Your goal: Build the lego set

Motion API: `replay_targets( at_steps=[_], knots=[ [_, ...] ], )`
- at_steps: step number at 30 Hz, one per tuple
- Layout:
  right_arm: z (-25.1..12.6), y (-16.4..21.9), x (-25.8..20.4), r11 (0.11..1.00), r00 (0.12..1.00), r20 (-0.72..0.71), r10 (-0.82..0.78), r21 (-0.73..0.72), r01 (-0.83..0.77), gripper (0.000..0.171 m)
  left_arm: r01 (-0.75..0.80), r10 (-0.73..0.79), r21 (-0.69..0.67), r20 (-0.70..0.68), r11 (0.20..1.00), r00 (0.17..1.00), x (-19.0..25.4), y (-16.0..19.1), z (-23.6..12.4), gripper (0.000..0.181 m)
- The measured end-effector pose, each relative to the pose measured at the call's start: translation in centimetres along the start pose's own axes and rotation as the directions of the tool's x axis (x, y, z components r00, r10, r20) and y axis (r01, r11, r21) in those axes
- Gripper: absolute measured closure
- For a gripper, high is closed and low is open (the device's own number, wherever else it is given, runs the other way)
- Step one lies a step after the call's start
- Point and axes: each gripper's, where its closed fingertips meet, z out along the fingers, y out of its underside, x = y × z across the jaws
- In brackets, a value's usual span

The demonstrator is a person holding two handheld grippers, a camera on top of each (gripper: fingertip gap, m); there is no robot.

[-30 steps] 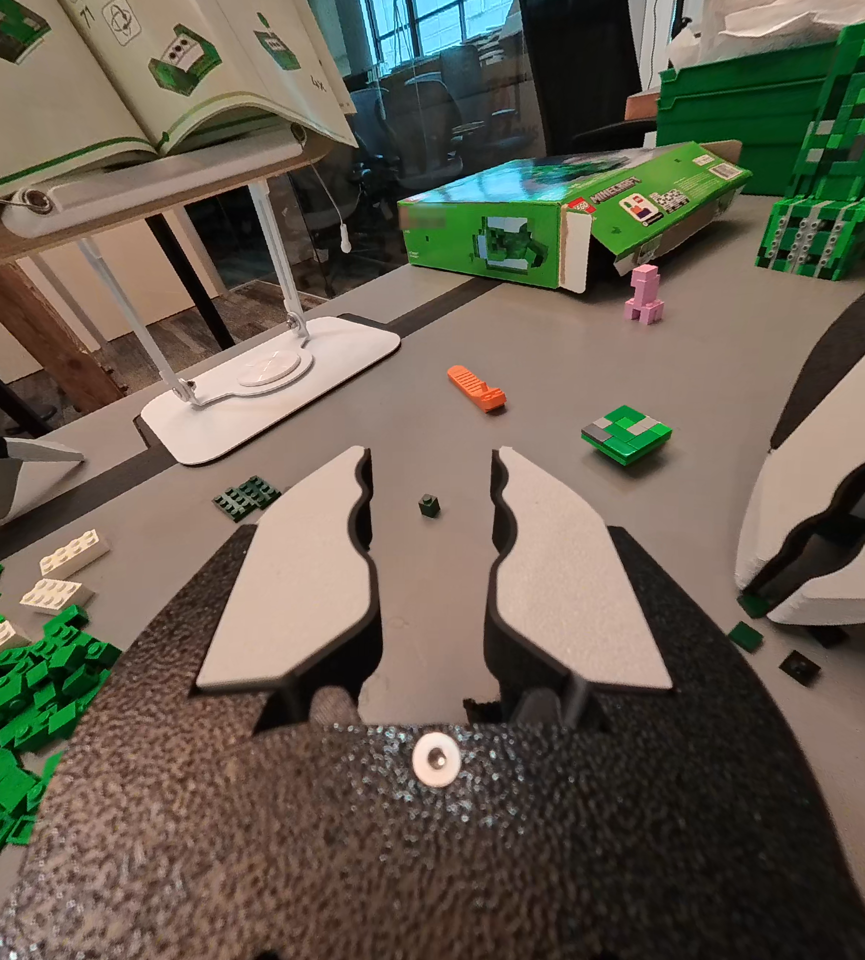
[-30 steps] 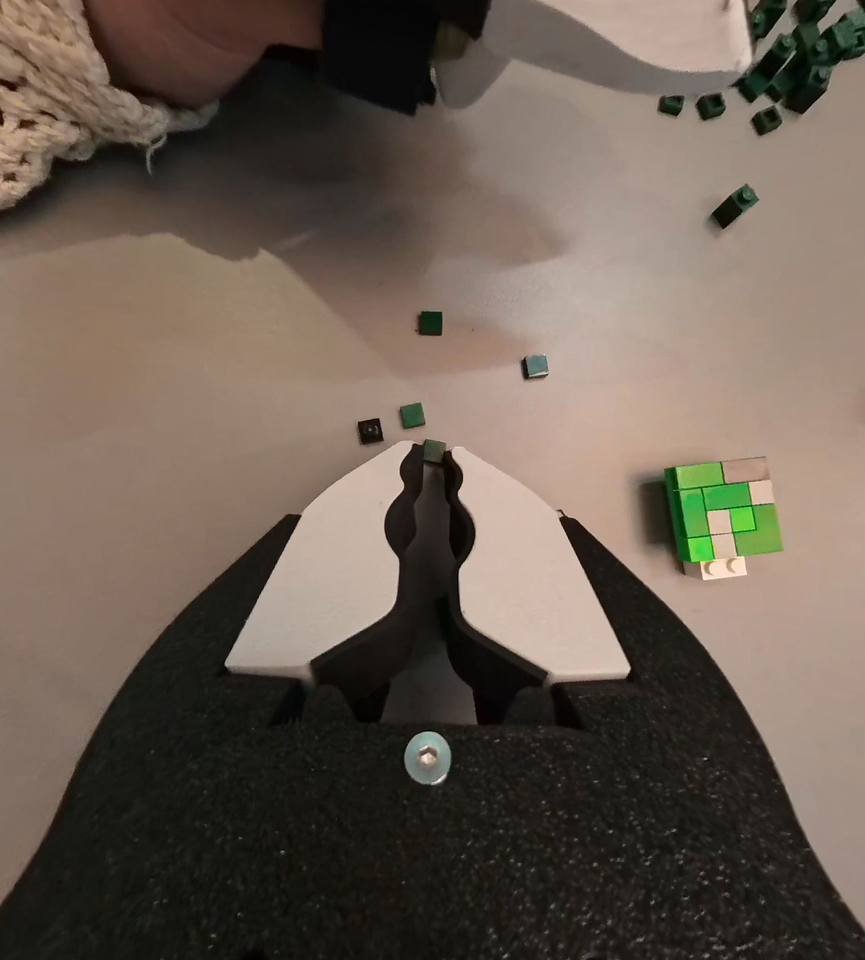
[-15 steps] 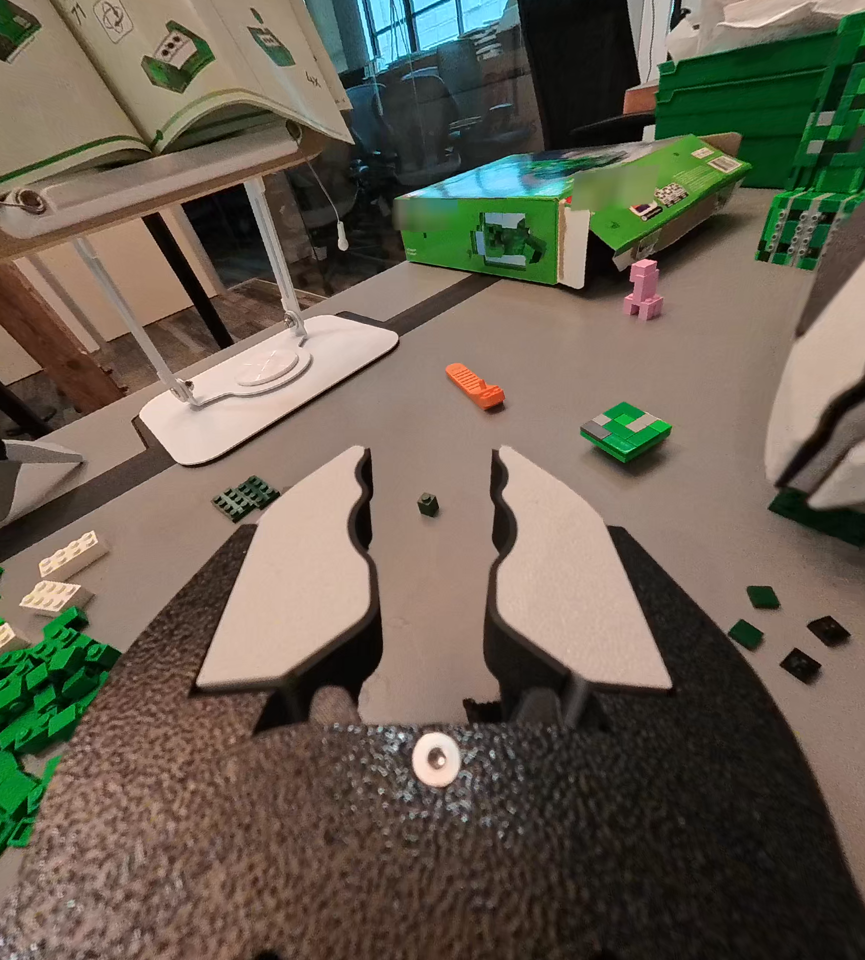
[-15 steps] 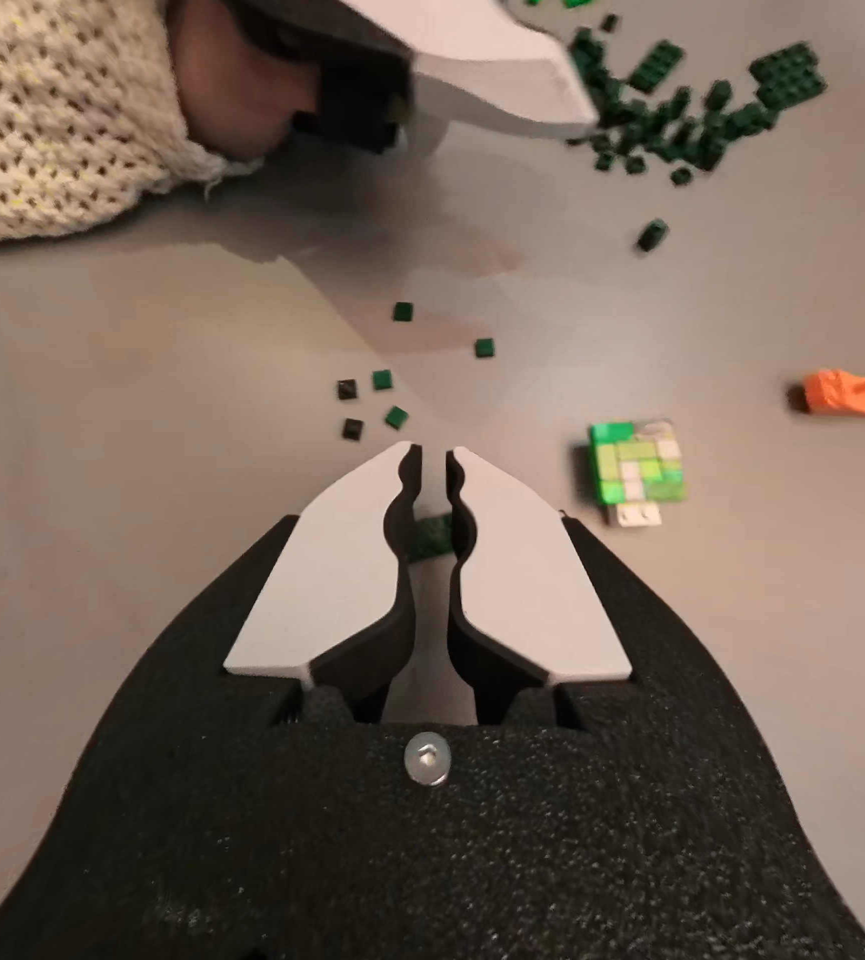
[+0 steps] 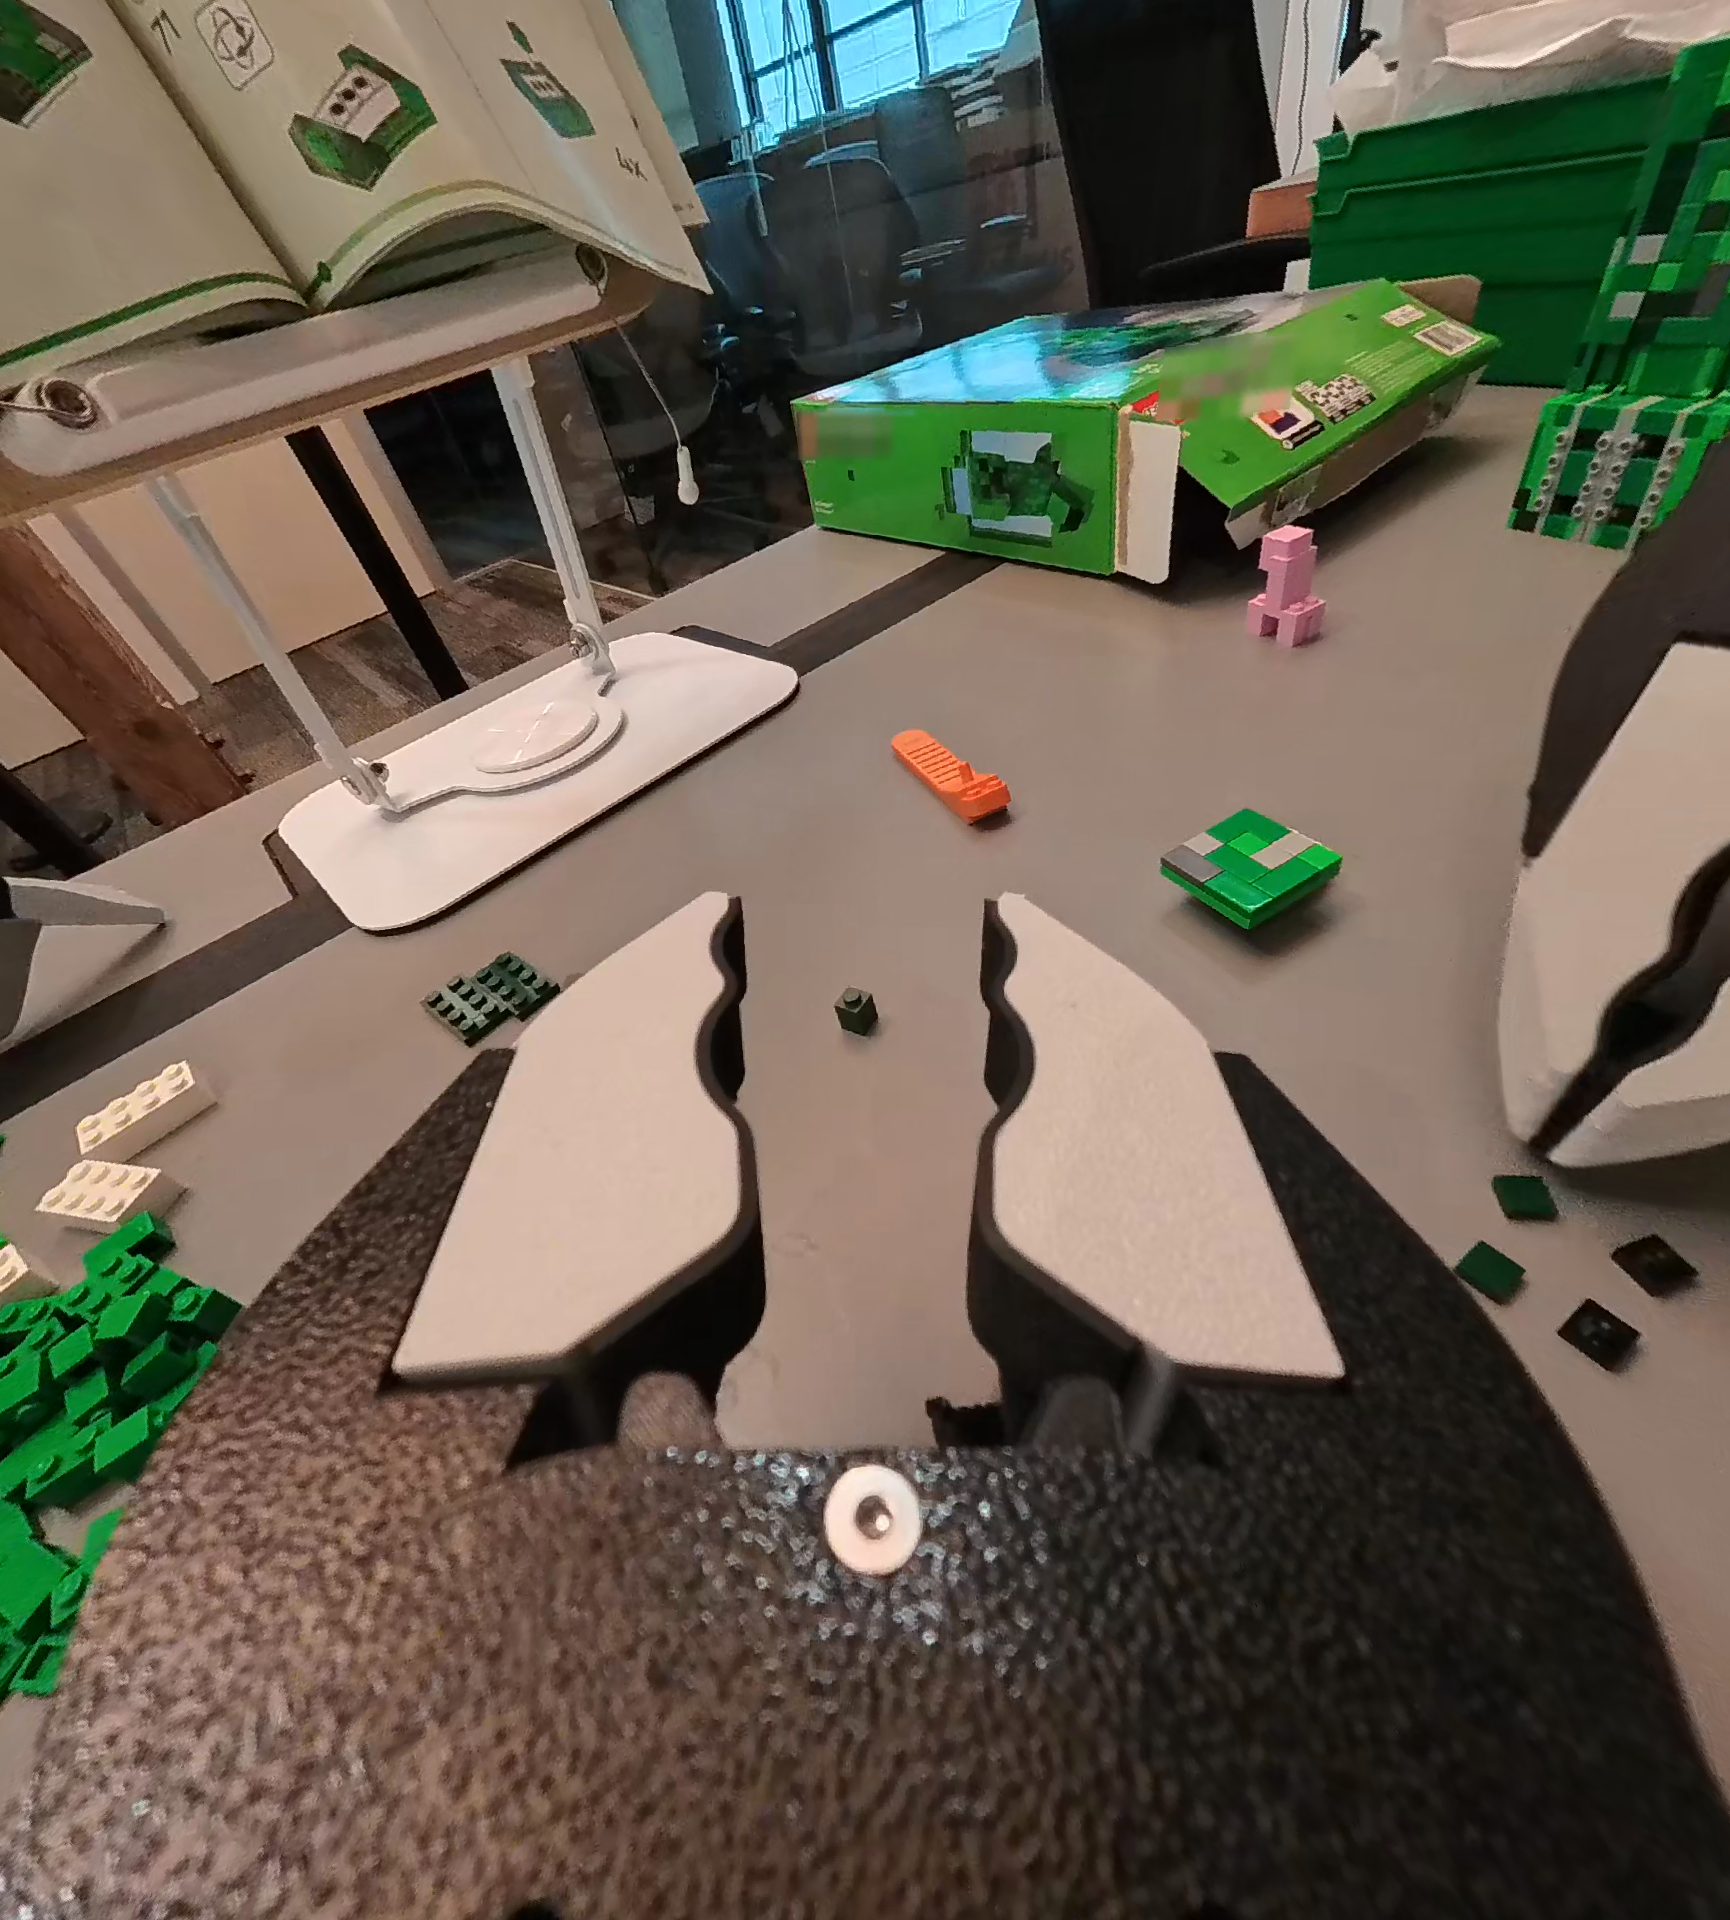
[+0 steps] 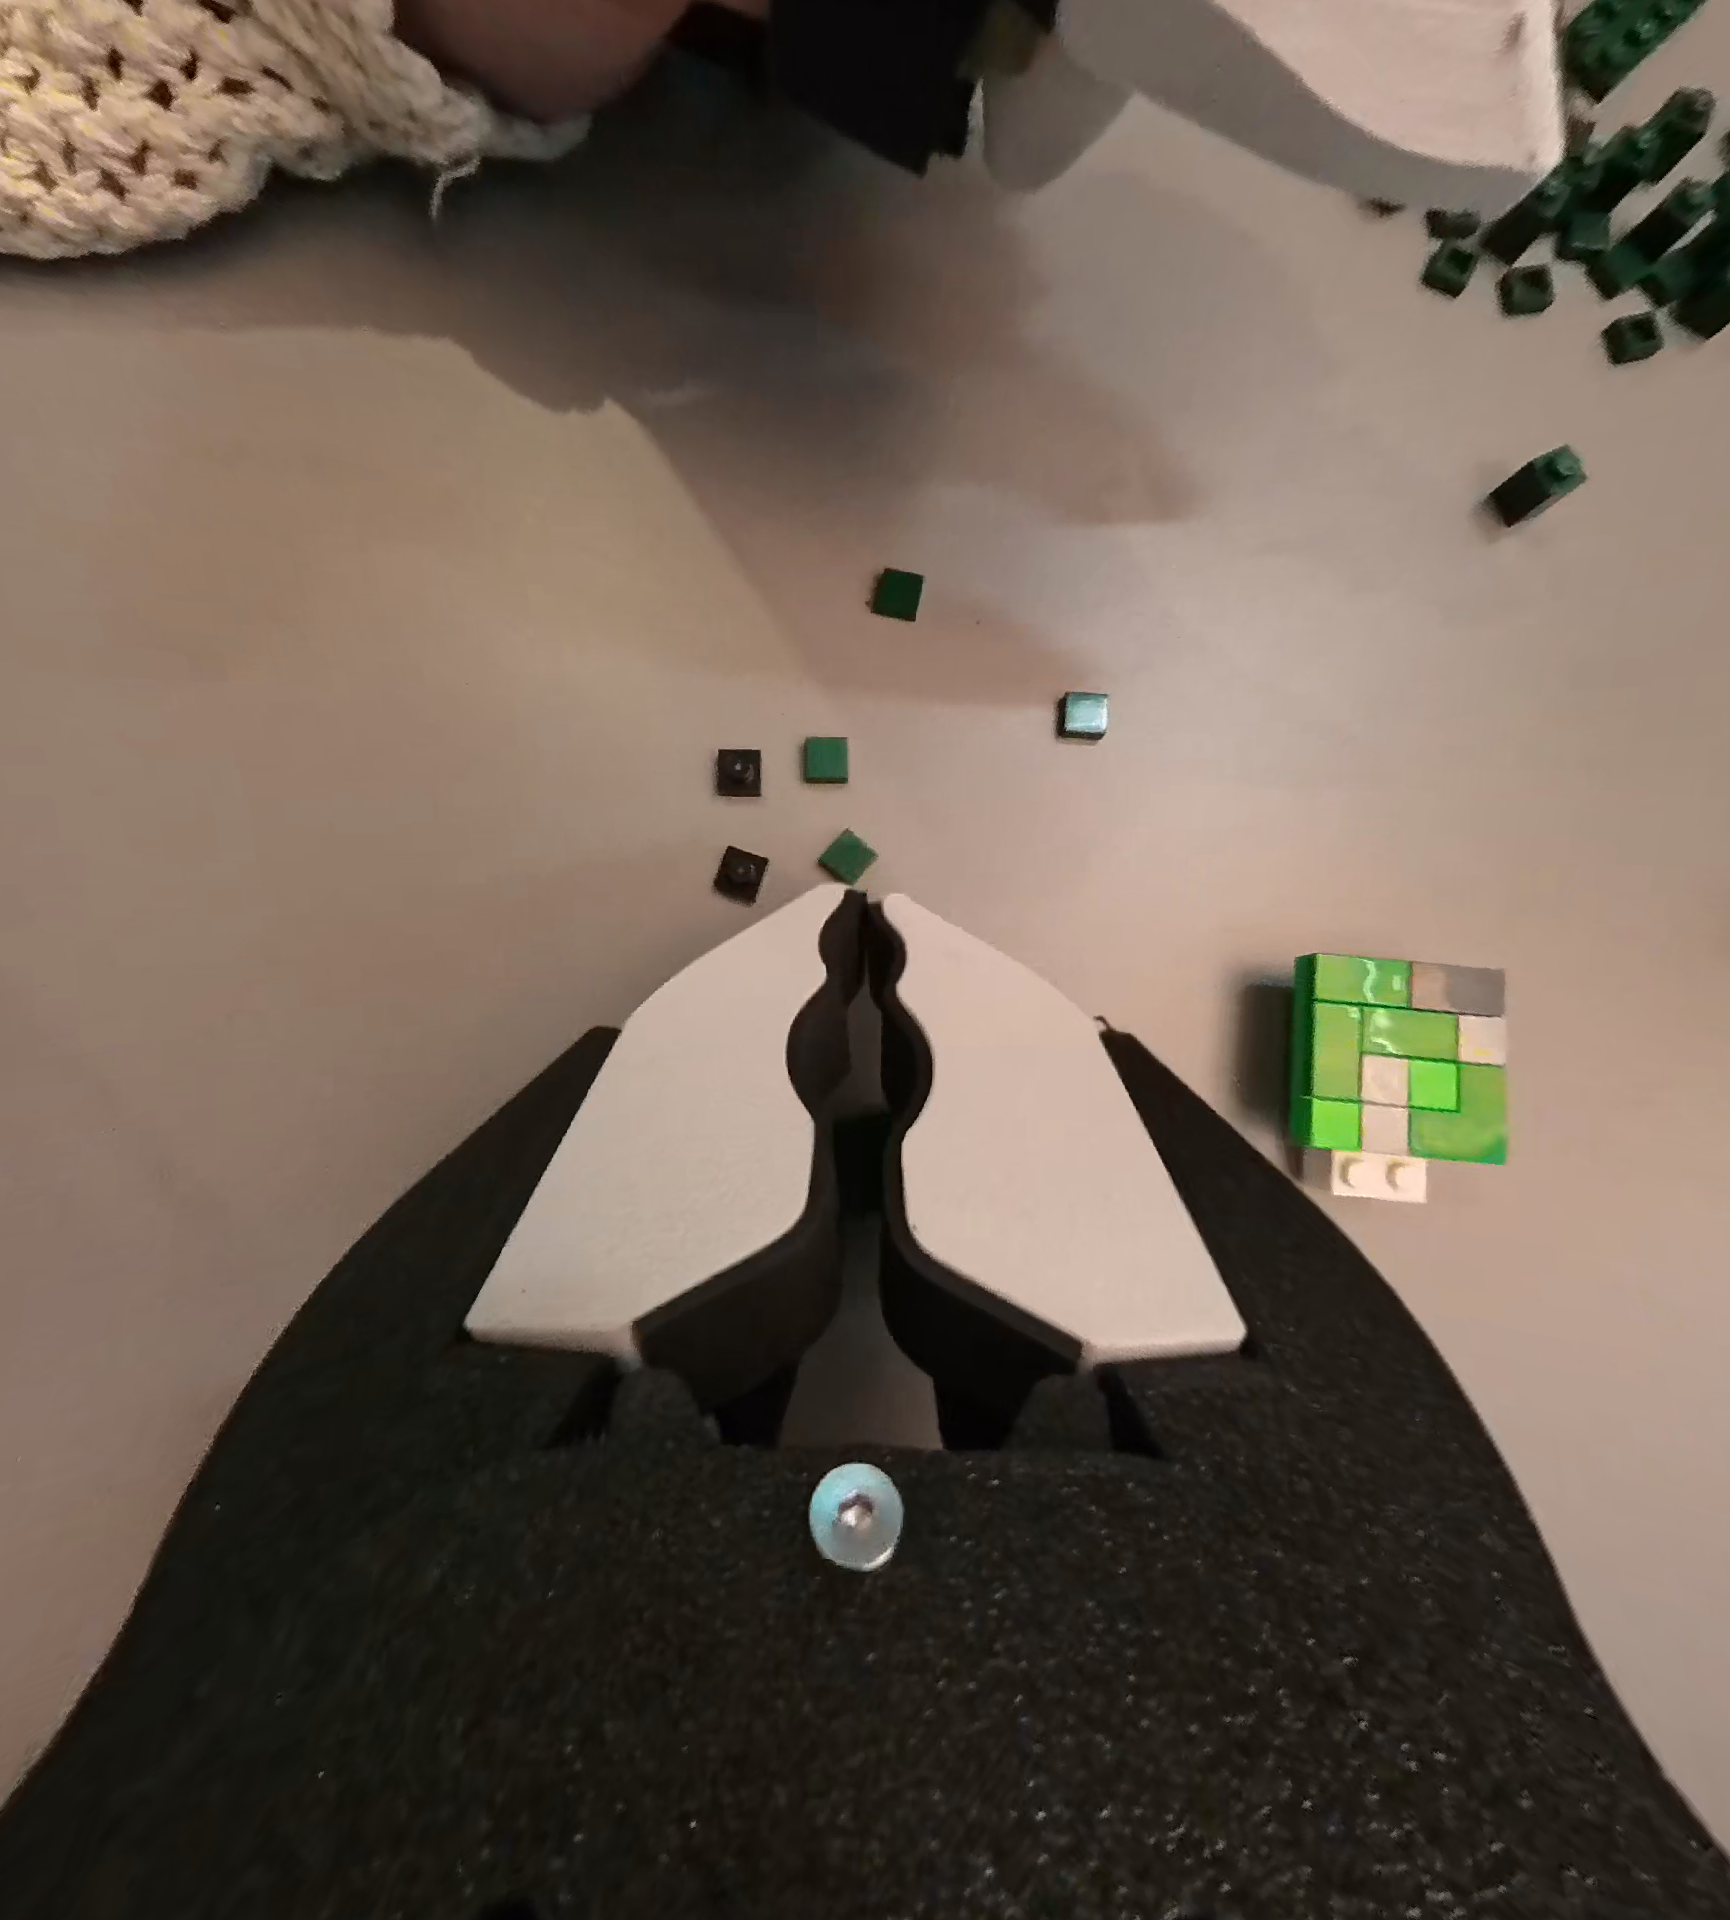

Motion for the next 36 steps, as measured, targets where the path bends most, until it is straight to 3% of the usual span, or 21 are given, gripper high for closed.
replay_targets(
  at_steps=[8, 12, 20, 27, 36],
  knots=[
    [0.5, -0.5, -2.4, 0.998, 0.994, 0.094, -0.055, 0.017, 0.053, 0.171, 0.001, -0.001, -0.001, -0.001, 1.000, 1.000, 0.0, 0.0, 0.0, 0.138],
    [0.0, -1.2, -1.6, 0.986, 0.986, 0.064, -0.151, 0.079, 0.146, 0.158, 0.003, -0.003, 0.001, -0.001, 1.000, 1.000, 0.0, 0.0, 0.0, 0.138],
    [0.0, -1.0, -0.7, 0.920, 0.900, 0.196, -0.389, 0.128, 0.370, 0.157, 0.000, 0.000, -0.001, -0.002, 1.000, 1.000, 0.0, 0.0, 0.0, 0.138],
    [0.3, -0.8, -0.6, 0.903, 0.852, 0.300, -0.429, 0.127, 0.411, 0.150, -0.011, 0.011, -0.009, -0.005, 1.000, 1.000, 0.1, 0.1, 0.1, 0.138],
    [0.7, -0.6, -0.4, 0.893, 0.832, 0.327, -0.448, 0.114, 0.436, 0.162, -0.005, 0.005, -0.005, -0.004, 1.000, 1.000, 0.1, 0.1, 0.1, 0.138]
  ],
)
